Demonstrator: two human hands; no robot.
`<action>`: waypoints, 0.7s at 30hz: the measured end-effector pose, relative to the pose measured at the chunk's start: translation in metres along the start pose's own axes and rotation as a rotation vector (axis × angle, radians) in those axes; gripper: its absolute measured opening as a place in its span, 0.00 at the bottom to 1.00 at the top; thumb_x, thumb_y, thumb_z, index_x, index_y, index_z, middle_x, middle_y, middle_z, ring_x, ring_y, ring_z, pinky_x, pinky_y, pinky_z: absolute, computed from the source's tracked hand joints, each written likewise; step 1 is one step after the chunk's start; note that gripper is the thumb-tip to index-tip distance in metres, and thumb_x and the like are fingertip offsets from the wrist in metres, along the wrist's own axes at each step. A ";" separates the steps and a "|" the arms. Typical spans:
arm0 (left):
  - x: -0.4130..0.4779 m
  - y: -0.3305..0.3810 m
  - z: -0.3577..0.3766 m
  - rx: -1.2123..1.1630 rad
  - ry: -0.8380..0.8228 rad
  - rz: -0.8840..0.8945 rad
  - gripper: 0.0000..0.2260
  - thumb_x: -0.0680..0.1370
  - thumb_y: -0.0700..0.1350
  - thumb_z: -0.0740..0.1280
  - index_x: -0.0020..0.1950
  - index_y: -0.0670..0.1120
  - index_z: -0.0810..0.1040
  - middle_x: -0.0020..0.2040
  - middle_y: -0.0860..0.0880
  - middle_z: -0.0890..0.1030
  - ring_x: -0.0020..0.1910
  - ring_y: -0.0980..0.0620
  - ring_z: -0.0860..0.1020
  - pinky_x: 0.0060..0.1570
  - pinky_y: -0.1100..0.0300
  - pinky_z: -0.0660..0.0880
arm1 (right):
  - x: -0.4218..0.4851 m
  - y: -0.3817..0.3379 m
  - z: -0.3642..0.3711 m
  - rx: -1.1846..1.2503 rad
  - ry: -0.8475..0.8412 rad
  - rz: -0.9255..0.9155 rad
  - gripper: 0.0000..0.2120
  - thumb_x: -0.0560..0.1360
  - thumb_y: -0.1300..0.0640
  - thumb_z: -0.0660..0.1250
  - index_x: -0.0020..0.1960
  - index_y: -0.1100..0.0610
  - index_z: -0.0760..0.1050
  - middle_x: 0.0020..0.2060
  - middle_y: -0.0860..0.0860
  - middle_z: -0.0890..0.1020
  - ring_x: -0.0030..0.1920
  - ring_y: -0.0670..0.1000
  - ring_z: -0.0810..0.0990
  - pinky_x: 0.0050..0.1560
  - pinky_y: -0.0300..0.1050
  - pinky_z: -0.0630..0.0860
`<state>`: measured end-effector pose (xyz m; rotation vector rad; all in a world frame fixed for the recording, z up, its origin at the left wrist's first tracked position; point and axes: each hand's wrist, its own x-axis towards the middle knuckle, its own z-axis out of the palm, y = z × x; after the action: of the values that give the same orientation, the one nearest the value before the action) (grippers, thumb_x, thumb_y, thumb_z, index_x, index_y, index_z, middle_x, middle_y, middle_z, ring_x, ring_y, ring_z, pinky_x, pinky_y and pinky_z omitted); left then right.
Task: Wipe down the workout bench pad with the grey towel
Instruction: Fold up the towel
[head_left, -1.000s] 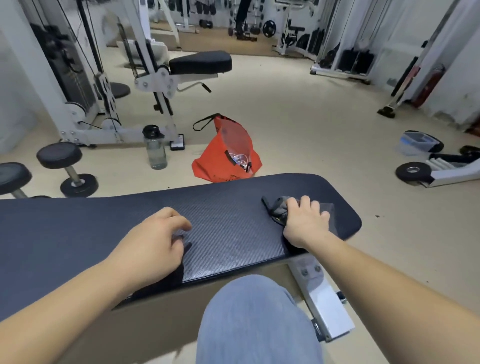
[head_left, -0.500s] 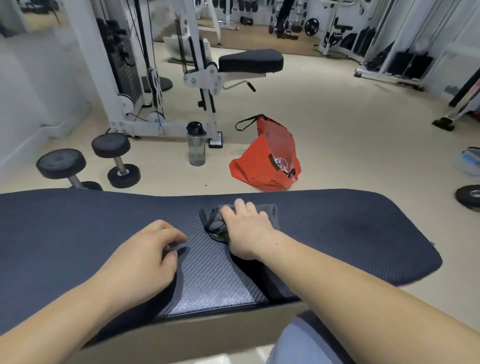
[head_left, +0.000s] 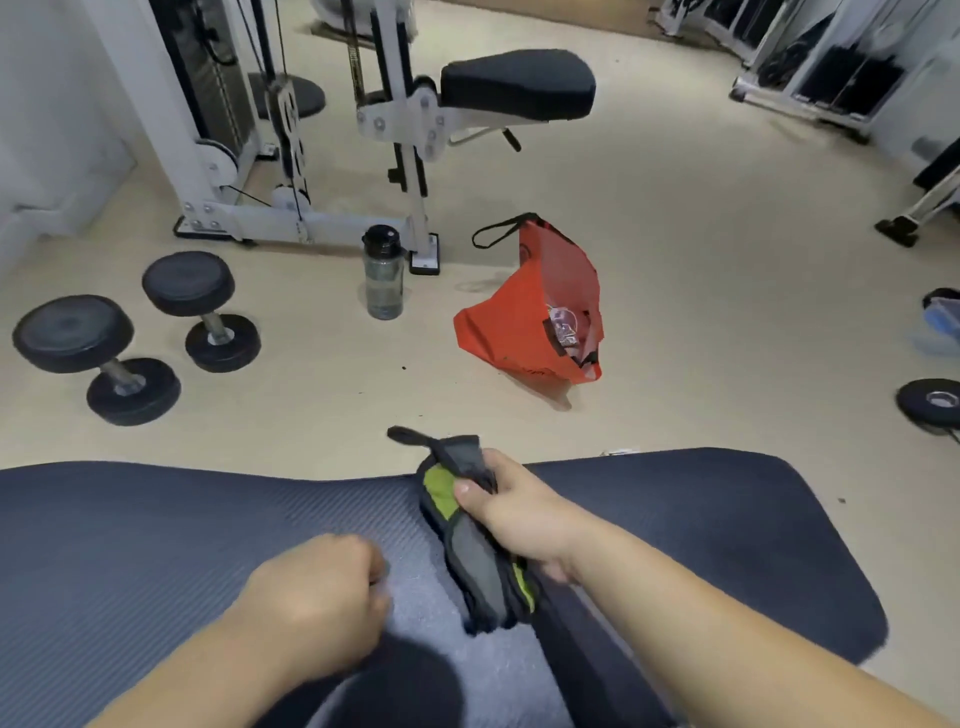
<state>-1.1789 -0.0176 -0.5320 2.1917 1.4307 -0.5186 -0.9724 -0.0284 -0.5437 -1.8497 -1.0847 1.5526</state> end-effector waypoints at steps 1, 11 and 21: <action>-0.004 0.003 -0.011 -0.051 -0.058 0.011 0.10 0.75 0.54 0.60 0.45 0.49 0.74 0.40 0.52 0.79 0.43 0.48 0.78 0.40 0.56 0.74 | -0.017 -0.010 -0.014 0.171 0.021 0.069 0.12 0.85 0.54 0.63 0.68 0.55 0.74 0.61 0.55 0.84 0.59 0.54 0.84 0.54 0.41 0.82; -0.148 0.161 -0.239 -1.409 -0.162 0.069 0.21 0.72 0.47 0.78 0.63 0.48 0.80 0.52 0.51 0.88 0.54 0.52 0.85 0.52 0.63 0.78 | -0.241 -0.181 -0.151 1.141 -0.082 0.034 0.22 0.78 0.57 0.60 0.65 0.67 0.81 0.62 0.65 0.83 0.62 0.64 0.83 0.65 0.58 0.79; -0.267 0.293 -0.350 -1.612 -0.352 0.116 0.19 0.71 0.29 0.74 0.61 0.40 0.82 0.55 0.40 0.87 0.54 0.41 0.86 0.48 0.53 0.84 | -0.422 -0.243 -0.228 1.197 0.140 -0.159 0.43 0.68 0.38 0.80 0.73 0.62 0.75 0.71 0.63 0.77 0.72 0.62 0.76 0.77 0.60 0.67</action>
<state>-0.9921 -0.1171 -0.0478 0.7867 0.8731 0.2829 -0.8312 -0.2078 -0.0569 -0.9685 -0.0922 1.4250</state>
